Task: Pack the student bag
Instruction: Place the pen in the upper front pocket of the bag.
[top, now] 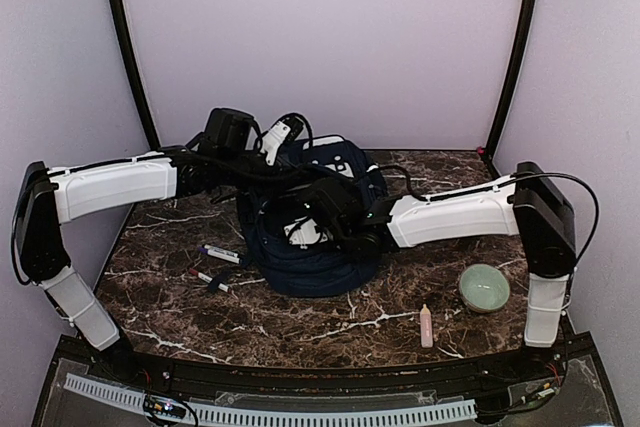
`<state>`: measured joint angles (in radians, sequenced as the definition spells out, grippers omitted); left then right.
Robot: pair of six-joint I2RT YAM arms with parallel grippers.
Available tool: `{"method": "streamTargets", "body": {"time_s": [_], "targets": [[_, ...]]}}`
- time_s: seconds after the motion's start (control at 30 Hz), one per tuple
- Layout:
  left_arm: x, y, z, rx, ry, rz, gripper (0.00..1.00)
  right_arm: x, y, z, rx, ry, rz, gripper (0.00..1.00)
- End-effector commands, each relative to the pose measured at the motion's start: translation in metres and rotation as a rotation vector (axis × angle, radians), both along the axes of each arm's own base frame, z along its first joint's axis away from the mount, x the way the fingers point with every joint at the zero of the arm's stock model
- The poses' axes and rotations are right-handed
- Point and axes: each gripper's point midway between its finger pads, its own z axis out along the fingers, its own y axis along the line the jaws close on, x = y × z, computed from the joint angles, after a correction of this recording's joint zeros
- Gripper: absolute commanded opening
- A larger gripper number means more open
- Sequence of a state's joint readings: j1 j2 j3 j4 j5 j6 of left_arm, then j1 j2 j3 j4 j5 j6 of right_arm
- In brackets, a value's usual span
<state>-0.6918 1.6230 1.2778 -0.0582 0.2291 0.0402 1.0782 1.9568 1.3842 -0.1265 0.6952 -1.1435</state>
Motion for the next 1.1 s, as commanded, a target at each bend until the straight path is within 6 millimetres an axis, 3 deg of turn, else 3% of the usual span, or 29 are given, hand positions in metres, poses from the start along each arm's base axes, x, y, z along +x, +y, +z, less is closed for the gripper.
{"method": "streamTargets", "body": {"time_s": [0.0, 0.1, 0.27, 0.33, 0.4, 0.7, 0.87, 0.9, 1.0, 1.07], "targets": [[0.003, -0.010, 0.077, -0.164, -0.132, -0.030, 0.00, 0.035, 0.010, 0.033, 0.138, -0.125, -0.058, 0.02], [0.002, -0.011, 0.076, -0.166, -0.126, -0.039, 0.00, 0.037, 0.012, 0.042, 0.173, -0.109, -0.057, 0.03], [0.001, -0.013, 0.075, -0.165, -0.116, -0.047, 0.00, 0.014, 0.022, 0.040, 0.177, 0.106, 0.011, 0.03], [0.001, -0.013, 0.075, -0.165, -0.113, -0.052, 0.00, -0.001, 0.021, 0.030, 0.139, 0.219, 0.039, 0.03], [0.001, -0.014, 0.074, -0.165, -0.112, -0.054, 0.00, -0.001, 0.022, 0.034, 0.151, 0.227, 0.029, 0.02], [-0.001, -0.015, 0.075, -0.170, -0.107, -0.066, 0.00, 0.031, 0.017, 0.031, 0.110, -0.001, -0.022, 0.01], [-0.002, -0.015, 0.077, -0.173, -0.106, -0.073, 0.00, 0.047, 0.025, 0.048, 0.189, -0.091, -0.034, 0.02], [-0.003, -0.016, 0.077, -0.174, -0.105, -0.077, 0.00, 0.049, 0.025, 0.049, 0.202, -0.101, -0.031, 0.05], [-0.003, -0.016, 0.077, -0.173, -0.103, -0.079, 0.00, 0.057, 0.025, 0.051, 0.227, -0.138, -0.044, 0.26], [-0.003, -0.016, 0.076, -0.171, -0.102, -0.078, 0.00, 0.055, 0.024, 0.049, 0.226, -0.133, -0.039, 0.35]]}}
